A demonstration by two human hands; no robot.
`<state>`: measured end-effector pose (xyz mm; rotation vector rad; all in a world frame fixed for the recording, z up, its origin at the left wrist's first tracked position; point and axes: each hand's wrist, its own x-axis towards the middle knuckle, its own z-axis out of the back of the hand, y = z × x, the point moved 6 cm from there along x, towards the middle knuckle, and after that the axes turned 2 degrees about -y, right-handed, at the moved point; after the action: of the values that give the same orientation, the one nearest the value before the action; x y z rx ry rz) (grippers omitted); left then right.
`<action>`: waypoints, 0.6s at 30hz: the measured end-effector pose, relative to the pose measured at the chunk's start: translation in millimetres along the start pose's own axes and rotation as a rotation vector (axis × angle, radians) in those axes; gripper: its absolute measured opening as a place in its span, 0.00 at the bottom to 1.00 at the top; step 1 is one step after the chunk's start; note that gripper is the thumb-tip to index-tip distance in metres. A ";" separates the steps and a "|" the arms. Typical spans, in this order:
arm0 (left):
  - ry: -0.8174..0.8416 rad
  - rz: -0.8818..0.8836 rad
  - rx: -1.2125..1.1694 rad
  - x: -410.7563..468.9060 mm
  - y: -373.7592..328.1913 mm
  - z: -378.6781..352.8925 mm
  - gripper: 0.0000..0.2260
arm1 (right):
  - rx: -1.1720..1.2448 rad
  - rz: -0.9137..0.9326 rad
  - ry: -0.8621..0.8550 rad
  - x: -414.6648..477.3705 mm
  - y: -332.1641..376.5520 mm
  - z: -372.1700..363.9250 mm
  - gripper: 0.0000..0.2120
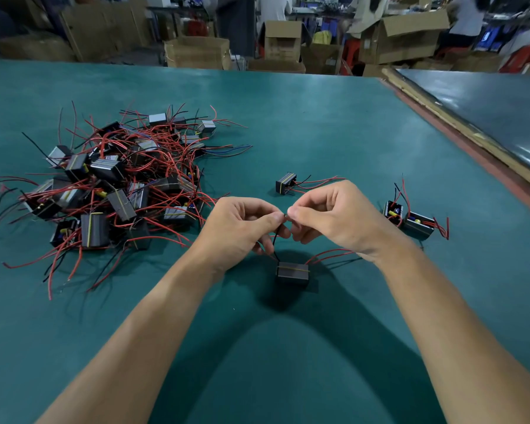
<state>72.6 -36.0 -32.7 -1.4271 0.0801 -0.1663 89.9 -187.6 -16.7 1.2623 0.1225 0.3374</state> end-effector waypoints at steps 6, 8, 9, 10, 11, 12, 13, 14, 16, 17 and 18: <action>0.028 0.039 0.008 -0.6 2.0 -1.1 0.07 | -0.214 0.150 -0.055 -0.5 8.1 1.1 0.08; 0.038 0.065 -0.005 -0.7 2.7 -2.5 0.08 | -0.323 0.199 -0.079 -0.9 9.8 0.1 0.09; 0.035 0.068 -0.009 -0.6 2.5 -2.6 0.08 | -0.357 0.218 -0.084 -1.3 10.5 -0.4 0.09; 0.026 0.064 -0.011 -0.4 1.9 -2.4 0.08 | -0.360 0.228 -0.086 -1.3 10.6 -0.6 0.10; 0.016 0.056 -0.012 -0.2 1.1 -1.9 0.08 | -0.336 0.224 -0.086 -1.0 10.2 0.0 0.09; 0.004 0.046 -0.014 0.0 0.3 -1.4 0.08 | -0.300 0.212 -0.087 -0.5 9.2 0.8 0.09; -0.007 0.036 -0.019 0.0 -0.4 -0.7 0.07 | -0.266 0.200 -0.086 -0.3 8.4 1.6 0.08; -0.017 0.027 -0.026 -0.2 -1.0 -0.3 0.07 | -0.241 0.191 -0.080 -0.2 7.7 1.5 0.08; -0.032 0.007 -0.044 -0.9 -1.8 0.9 0.06 | -0.212 0.183 -0.059 -0.8 7.7 -0.8 0.07; -0.039 -0.003 -0.053 -1.0 -2.2 1.6 0.06 | -0.192 0.181 -0.053 -1.1 7.8 -2.0 0.07; -0.044 -0.013 -0.062 -1.0 -2.8 2.4 0.05 | -0.161 0.176 -0.055 -1.0 7.5 -2.3 0.06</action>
<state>71.8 -33.9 -29.6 -1.4930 0.0401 -0.1438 86.9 -183.8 -10.4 1.1239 -0.0621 0.4549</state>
